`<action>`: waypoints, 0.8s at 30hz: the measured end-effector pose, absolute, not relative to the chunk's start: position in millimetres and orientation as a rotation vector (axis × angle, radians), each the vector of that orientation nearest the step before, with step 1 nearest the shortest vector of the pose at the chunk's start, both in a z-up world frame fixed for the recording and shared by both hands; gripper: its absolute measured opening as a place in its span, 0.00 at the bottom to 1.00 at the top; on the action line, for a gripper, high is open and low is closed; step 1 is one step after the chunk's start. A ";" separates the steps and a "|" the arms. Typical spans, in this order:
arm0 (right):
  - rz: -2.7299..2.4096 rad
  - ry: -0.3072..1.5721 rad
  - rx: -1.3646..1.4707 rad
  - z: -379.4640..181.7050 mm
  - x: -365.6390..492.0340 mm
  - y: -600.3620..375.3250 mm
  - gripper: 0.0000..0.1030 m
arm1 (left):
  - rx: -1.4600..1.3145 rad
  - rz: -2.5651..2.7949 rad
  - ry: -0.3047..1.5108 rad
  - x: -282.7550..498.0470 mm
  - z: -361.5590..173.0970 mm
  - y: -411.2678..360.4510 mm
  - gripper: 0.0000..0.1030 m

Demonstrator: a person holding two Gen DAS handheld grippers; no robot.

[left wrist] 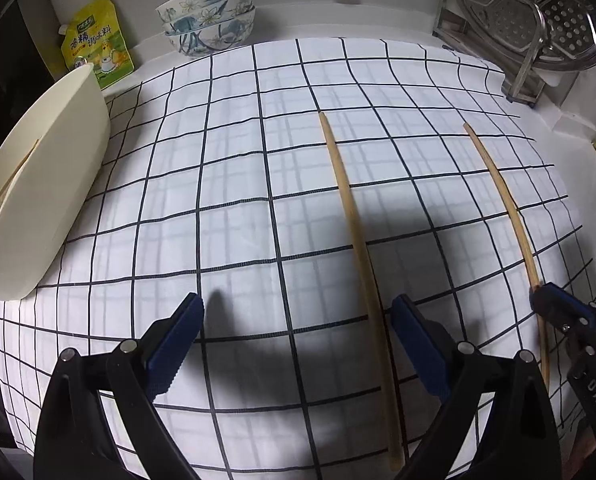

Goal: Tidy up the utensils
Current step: 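Close the left tool on one chopstick while the right tool grasps the other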

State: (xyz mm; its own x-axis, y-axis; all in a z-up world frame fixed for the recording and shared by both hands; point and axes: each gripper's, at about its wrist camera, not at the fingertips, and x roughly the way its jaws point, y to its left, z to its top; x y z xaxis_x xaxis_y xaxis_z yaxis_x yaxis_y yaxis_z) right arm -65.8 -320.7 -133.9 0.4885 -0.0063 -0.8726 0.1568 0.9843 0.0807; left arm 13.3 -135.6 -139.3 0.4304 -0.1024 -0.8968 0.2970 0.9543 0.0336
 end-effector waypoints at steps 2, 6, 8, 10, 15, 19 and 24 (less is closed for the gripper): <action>-0.106 1.051 0.147 -133.2 -62.7 -320.0 0.19 | 0.190 -0.246 1.091 13.4 -139.8 -135.6 0.90; -0.112 1.056 0.125 -137.3 -54.1 -318.0 0.20 | 0.180 -0.237 1.077 15.0 -140.1 -137.5 0.90; -0.120 1.052 0.081 -138.4 -50.4 -313.1 0.21 | 0.169 -0.239 1.078 15.4 -140.4 -137.6 0.89; -0.125 1.047 0.038 -139.4 -47.3 -308.0 0.20 | 0.146 -0.257 1.083 15.8 -139.9 -137.1 0.81; -0.143 1.031 0.023 -141.0 -44.1 -306.5 0.08 | 0.171 -0.307 1.052 12.5 -134.6 -145.1 0.49; -0.138 1.034 0.037 -140.9 -42.1 -306.6 0.06 | 0.198 -0.348 1.043 8.3 -132.0 -152.7 0.09; -0.122 1.042 0.127 -138.9 -41.1 -311.2 0.06 | 0.216 -0.361 1.073 10.4 -131.2 -152.5 0.07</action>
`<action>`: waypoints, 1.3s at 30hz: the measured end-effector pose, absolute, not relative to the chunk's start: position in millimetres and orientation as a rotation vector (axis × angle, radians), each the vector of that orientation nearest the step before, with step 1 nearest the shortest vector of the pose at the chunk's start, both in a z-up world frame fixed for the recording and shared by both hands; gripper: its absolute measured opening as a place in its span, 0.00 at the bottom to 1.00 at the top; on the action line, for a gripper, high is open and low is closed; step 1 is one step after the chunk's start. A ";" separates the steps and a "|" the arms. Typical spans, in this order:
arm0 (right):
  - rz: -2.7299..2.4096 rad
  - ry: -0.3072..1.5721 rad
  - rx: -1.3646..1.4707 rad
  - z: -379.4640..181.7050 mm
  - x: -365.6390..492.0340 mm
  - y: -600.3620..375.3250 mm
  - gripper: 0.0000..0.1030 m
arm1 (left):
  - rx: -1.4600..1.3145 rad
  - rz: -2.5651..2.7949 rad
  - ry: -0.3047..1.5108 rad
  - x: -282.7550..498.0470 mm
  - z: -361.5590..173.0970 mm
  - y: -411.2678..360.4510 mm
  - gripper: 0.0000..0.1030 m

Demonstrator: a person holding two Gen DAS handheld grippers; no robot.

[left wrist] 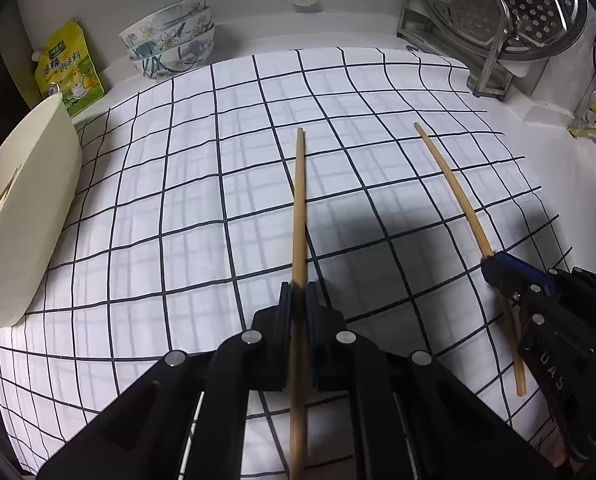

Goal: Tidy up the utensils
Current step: 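Close the left tool on one chopstick while the right tool grasps the other, then carry both held chopsticks over the white oval basin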

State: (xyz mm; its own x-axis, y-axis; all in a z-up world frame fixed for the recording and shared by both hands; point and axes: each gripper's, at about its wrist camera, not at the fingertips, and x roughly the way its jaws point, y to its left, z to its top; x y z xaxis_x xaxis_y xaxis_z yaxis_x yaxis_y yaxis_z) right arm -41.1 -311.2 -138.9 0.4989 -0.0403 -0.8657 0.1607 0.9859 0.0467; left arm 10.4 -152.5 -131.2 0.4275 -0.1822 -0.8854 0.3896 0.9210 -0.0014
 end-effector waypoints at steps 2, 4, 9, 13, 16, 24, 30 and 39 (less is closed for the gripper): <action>-0.123 1.040 0.149 -136.3 -41.7 -311.1 0.06 | 0.211 -0.361 1.091 14.3 -130.4 -148.0 0.07; -0.120 1.030 0.159 -129.6 -41.8 -308.7 0.06 | 0.202 -0.365 1.100 16.8 -127.5 -143.5 0.07; -0.107 0.990 0.192 -108.3 -38.0 -301.3 0.06 | 0.196 -0.381 1.072 23.8 -106.8 -132.4 0.07; -0.096 0.944 0.195 -85.8 -30.9 -289.4 0.06 | 0.189 -0.384 1.036 32.5 -84.5 -118.8 0.07; -0.083 0.905 0.199 -67.4 -26.6 -276.3 0.06 | 0.183 -0.377 1.003 39.5 -65.1 -104.7 0.07; -0.009 0.826 0.196 -27.1 -3.4 -224.5 0.06 | 0.159 -0.367 0.907 55.1 -15.5 -57.1 0.07; 0.063 0.788 0.174 -9.9 18.6 -179.2 0.06 | 0.136 -0.344 0.870 69.3 5.8 -13.5 0.07; 0.154 0.787 0.129 -1.3 57.0 -113.5 0.06 | 0.098 -0.258 0.813 87.9 24.5 54.8 0.07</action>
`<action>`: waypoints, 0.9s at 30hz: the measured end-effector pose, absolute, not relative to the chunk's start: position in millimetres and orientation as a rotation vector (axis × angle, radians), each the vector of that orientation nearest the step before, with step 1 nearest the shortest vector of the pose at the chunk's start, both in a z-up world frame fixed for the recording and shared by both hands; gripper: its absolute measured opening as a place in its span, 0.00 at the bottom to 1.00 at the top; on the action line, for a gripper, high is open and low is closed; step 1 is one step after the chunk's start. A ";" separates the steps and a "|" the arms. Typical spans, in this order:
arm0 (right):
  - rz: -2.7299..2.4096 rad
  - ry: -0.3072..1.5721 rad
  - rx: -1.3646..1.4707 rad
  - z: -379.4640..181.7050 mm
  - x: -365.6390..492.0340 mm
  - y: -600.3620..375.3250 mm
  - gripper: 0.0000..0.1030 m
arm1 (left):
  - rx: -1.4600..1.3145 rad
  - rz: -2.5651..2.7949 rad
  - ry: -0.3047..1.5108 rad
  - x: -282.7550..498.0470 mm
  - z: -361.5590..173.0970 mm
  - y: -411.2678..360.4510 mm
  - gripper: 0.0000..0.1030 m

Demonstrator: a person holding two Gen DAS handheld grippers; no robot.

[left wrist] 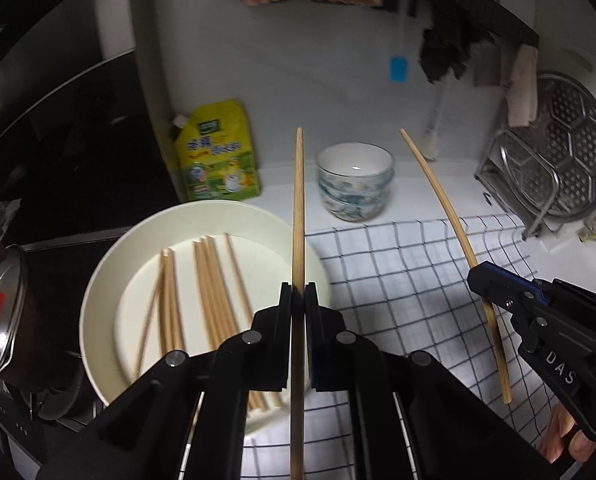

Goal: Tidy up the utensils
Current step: 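Carry both held chopsticks over the white oval basin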

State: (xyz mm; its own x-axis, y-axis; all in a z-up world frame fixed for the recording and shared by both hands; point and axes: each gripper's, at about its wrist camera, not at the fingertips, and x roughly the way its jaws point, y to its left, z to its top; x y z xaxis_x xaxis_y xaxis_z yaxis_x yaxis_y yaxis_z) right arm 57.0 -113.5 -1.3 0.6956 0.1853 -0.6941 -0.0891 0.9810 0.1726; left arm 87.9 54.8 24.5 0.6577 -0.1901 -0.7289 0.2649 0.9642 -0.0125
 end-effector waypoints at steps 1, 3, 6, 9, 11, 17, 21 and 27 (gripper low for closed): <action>0.160 0.789 0.125 -1.3 59.6 -108.2 0.06 | 0.090 -0.249 0.812 90.6 25.3 61.5 0.07; 0.182 0.792 0.115 -1.3 69.2 -94.8 0.06 | 0.078 -0.232 0.810 97.2 26.4 76.4 0.07; 0.214 0.800 0.107 -2.8 81.9 -77.1 0.06 | 0.069 -0.204 0.810 106.4 26.8 96.8 0.07; 0.247 0.821 0.089 -7.0 96.1 -58.0 0.06 | 0.059 -0.171 0.820 116.8 23.4 115.0 0.07; 0.266 0.843 0.073 -12.1 105.5 -45.8 0.06 | 0.047 -0.154 0.831 123.8 19.2 125.7 0.07; 0.316 0.905 0.056 -30.9 129.7 -16.7 0.06 | 0.024 -0.121 0.885 145.9 0.3 146.2 0.07; 0.342 0.973 0.057 -48.6 145.0 0.5 0.06 | 0.028 -0.113 0.916 152.8 -12.2 150.9 0.07; 0.351 1.053 0.058 -74.1 161.6 18.4 0.06 | 0.025 -0.102 0.966 161.0 -32.9 157.9 0.07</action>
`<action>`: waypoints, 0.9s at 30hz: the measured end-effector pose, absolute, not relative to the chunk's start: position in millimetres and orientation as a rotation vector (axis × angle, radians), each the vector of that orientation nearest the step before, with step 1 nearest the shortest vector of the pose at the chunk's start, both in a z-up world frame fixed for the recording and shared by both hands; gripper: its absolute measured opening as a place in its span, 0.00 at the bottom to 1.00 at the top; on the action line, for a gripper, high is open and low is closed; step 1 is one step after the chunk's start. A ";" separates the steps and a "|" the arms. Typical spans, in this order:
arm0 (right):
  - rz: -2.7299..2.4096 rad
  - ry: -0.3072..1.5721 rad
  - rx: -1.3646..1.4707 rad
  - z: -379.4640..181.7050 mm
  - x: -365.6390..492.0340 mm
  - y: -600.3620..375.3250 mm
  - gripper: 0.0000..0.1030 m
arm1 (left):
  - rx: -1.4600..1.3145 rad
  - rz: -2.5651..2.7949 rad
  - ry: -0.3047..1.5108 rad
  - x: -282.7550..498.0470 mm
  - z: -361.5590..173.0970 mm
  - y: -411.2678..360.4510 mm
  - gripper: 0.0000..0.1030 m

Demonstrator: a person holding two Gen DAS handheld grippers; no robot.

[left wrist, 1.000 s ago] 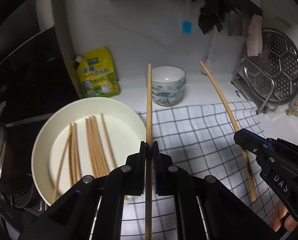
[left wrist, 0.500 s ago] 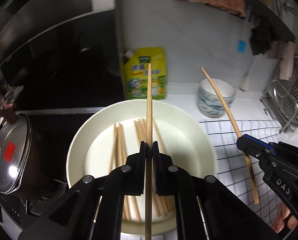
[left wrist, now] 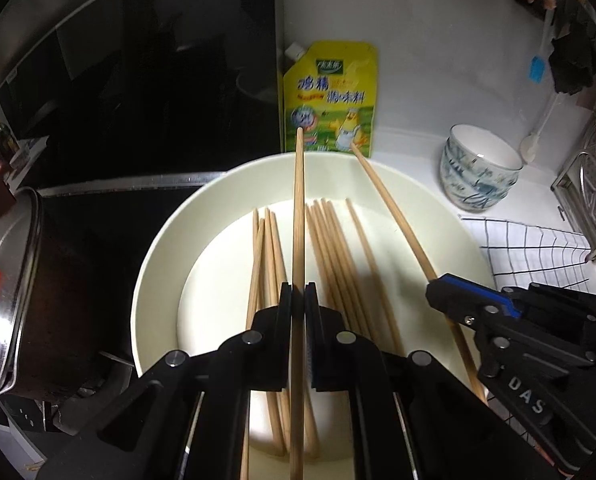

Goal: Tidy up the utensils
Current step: 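Carry both held chopsticks over the white oval basin, then open both tools to lay the chopsticks in the basin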

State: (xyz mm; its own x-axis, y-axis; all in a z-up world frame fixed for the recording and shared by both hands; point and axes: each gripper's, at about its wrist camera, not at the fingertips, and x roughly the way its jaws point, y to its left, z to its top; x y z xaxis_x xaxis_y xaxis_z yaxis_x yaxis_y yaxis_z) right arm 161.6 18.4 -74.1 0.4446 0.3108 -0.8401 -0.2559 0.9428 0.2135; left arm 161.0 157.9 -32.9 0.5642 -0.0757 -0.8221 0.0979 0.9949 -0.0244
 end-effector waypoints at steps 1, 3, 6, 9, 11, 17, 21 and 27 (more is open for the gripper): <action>0.349 1.062 0.058 -76.4 163.1 18.9 0.06 | 0.028 -0.099 0.972 162.1 -35.8 158.8 0.07; 0.349 1.084 0.057 -82.9 164.9 20.7 0.06 | 0.032 -0.092 0.982 163.7 -40.6 161.3 0.07; 0.350 1.100 0.054 -88.1 165.5 22.5 0.06 | 0.027 -0.086 0.995 164.6 -46.5 165.0 0.07; 0.349 1.103 0.051 -89.7 163.9 22.4 0.06 | 0.021 -0.081 1.001 164.5 -48.6 167.7 0.07; 0.347 1.105 0.055 -89.7 163.6 22.3 0.06 | 0.016 -0.082 1.009 166.7 -49.8 168.4 0.08; 0.326 1.082 0.065 -83.5 162.2 15.2 0.11 | -0.005 -0.063 0.978 163.4 -42.5 174.2 0.41; 0.310 1.063 0.068 -76.7 157.4 11.0 0.21 | -0.020 -0.057 0.972 163.2 -37.5 178.5 0.51; 0.292 1.045 0.068 -69.8 150.1 6.9 0.34 | -0.032 -0.052 0.979 161.0 -34.3 181.5 0.69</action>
